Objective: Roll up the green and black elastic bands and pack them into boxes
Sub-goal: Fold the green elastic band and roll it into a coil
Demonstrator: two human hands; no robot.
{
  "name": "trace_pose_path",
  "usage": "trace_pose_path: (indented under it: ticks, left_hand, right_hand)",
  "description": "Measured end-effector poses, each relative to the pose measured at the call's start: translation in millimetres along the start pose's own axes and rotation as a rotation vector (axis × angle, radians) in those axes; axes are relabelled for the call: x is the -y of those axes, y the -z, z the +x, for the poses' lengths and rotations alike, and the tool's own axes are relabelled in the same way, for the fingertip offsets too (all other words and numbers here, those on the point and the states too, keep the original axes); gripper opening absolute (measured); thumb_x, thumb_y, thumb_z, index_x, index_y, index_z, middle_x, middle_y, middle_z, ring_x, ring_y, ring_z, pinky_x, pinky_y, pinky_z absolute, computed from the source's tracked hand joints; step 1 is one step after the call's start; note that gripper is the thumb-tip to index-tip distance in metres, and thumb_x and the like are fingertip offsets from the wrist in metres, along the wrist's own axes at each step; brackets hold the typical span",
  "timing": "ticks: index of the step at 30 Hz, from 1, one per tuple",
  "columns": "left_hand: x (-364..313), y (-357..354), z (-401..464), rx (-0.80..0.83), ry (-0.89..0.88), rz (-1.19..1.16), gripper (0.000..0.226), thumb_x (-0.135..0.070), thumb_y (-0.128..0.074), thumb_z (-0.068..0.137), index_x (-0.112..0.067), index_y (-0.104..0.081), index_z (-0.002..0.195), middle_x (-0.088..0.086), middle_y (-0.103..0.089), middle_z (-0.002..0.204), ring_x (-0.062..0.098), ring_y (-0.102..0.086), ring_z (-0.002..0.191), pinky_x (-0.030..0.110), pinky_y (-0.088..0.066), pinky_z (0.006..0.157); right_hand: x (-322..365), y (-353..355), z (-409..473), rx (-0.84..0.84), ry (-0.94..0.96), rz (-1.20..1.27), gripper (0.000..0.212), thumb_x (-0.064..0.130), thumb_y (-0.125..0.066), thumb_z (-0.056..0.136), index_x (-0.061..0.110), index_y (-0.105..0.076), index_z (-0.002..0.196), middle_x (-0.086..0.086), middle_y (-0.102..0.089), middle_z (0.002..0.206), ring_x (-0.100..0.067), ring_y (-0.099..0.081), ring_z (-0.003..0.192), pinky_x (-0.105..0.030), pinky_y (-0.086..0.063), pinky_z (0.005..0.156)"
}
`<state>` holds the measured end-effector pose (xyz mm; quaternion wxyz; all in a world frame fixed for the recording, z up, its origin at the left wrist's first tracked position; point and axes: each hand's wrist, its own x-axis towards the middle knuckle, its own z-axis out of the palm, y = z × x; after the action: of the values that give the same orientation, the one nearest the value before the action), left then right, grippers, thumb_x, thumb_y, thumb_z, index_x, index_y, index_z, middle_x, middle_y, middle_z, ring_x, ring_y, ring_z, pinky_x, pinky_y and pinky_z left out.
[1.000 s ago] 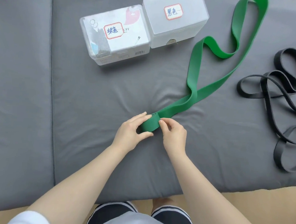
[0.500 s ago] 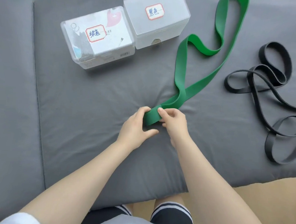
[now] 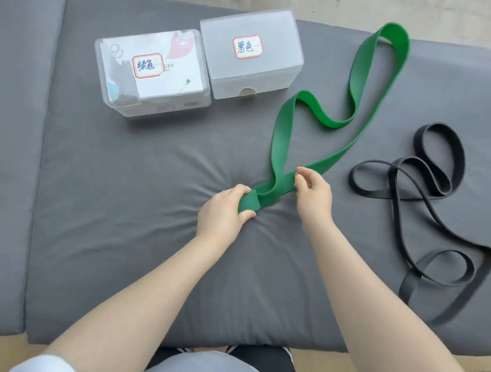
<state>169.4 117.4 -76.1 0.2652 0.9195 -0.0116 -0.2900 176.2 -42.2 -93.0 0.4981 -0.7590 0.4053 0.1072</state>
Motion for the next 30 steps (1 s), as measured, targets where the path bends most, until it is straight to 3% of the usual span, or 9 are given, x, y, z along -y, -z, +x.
trace_pose_path:
  ticks: [2,6,9,14,17,20,23,25,30]
  left_hand:
    - [-7.1,-4.9,0.2,-0.028,0.058,-0.032,0.041,-0.033,-0.063,0.085,-0.025,-0.051,0.124,-0.005,-0.061,0.121,0.019,-0.053,0.110,0.031,-0.043,0.079]
    - [-21.2,-10.4,3.4,-0.070,0.142,-0.037,0.043,-0.034,-0.064,0.084,-0.027,-0.051,0.125,-0.006,-0.060,0.122,0.018,-0.052,0.114,0.031,-0.041,0.080]
    - [-29.6,-12.5,7.2,-0.092,0.192,-0.007,0.042,-0.035,-0.064,0.083,-0.029,-0.052,0.123,-0.007,-0.061,0.121,0.019,-0.053,0.113,0.030,-0.041,0.079]
    - [-37.5,-13.1,8.7,-0.102,0.231,-0.010,0.038,-0.034,-0.064,0.083,-0.030,-0.054,0.120,-0.006,-0.062,0.118,0.020,-0.053,0.110,0.031,-0.040,0.077]
    - [-37.7,-12.3,8.4,-0.103,0.249,-0.035,0.037,-0.034,-0.064,0.083,-0.029,-0.055,0.119,-0.006,-0.062,0.117,0.020,-0.054,0.109,0.031,-0.042,0.077]
    - [-39.8,-13.1,8.2,-0.119,0.253,-0.055,0.037,-0.032,-0.065,0.083,-0.027,-0.055,0.119,-0.005,-0.063,0.117,0.022,-0.054,0.108,0.032,-0.043,0.078]
    - [-42.3,-18.2,4.5,-0.120,0.207,0.006,0.037,-0.030,-0.063,0.085,-0.024,-0.053,0.120,-0.003,-0.062,0.117,0.021,-0.052,0.111,0.031,-0.039,0.079]
    - [-42.6,-21.6,1.9,-0.126,0.183,0.019,0.037,-0.029,-0.063,0.085,-0.022,-0.053,0.121,-0.003,-0.062,0.118,0.020,-0.051,0.113,0.030,-0.038,0.083]
    - [-44.3,-20.9,9.2,-0.102,0.131,0.059,0.040,-0.032,-0.062,0.086,-0.020,-0.051,0.122,-0.003,-0.057,0.124,0.021,-0.048,0.116,0.029,-0.034,0.091]
  right_hand:
    - [5.1,2.6,16.5,0.060,-0.011,-0.038,0.026,0.016,-0.049,0.092,0.015,-0.064,0.114,-0.002,-0.065,0.108,-0.017,-0.057,0.102,-0.037,-0.045,0.100]
    - [14.3,-1.5,31.2,0.203,0.022,-0.104,0.030,0.019,-0.052,0.092,0.012,-0.058,0.121,0.000,-0.064,0.114,-0.010,-0.053,0.098,-0.021,-0.039,0.086]
    - [18.2,-12.3,34.2,0.241,-0.035,-0.121,0.042,0.024,-0.062,0.087,0.010,-0.050,0.126,0.001,-0.057,0.102,-0.012,-0.051,0.093,-0.022,-0.038,0.084]
    - [22.8,-5.9,47.6,0.275,-0.112,-0.044,0.021,0.019,-0.070,0.079,-0.001,-0.062,0.081,-0.003,-0.060,0.070,-0.017,-0.054,0.065,-0.037,-0.051,0.068]
    - [21.2,15.4,47.8,0.229,-0.066,0.124,0.021,0.013,-0.065,0.084,0.015,-0.052,0.067,0.002,-0.049,0.062,-0.011,-0.044,0.052,-0.018,-0.038,0.046]
    - [-0.3,37.7,37.2,0.120,-0.055,0.250,0.022,0.011,-0.063,0.085,0.019,-0.051,0.069,0.000,-0.040,0.059,-0.011,-0.034,0.043,-0.020,-0.030,0.041]
    - [-29.3,40.4,24.4,0.012,-0.256,0.256,0.018,0.015,-0.062,0.086,0.018,-0.051,0.073,-0.001,-0.049,0.060,-0.008,-0.044,0.035,-0.023,-0.037,0.044]
    - [-33.0,36.6,25.1,-0.028,-0.348,0.280,0.015,0.019,-0.059,0.090,0.016,-0.051,0.077,-0.003,-0.052,0.061,-0.012,-0.053,0.042,-0.024,-0.044,0.048]
    - [-18.1,28.8,32.7,0.016,-0.174,0.026,0.016,0.026,-0.043,0.098,0.010,-0.041,0.097,-0.015,-0.060,0.080,-0.021,-0.058,0.048,-0.027,-0.047,0.049]
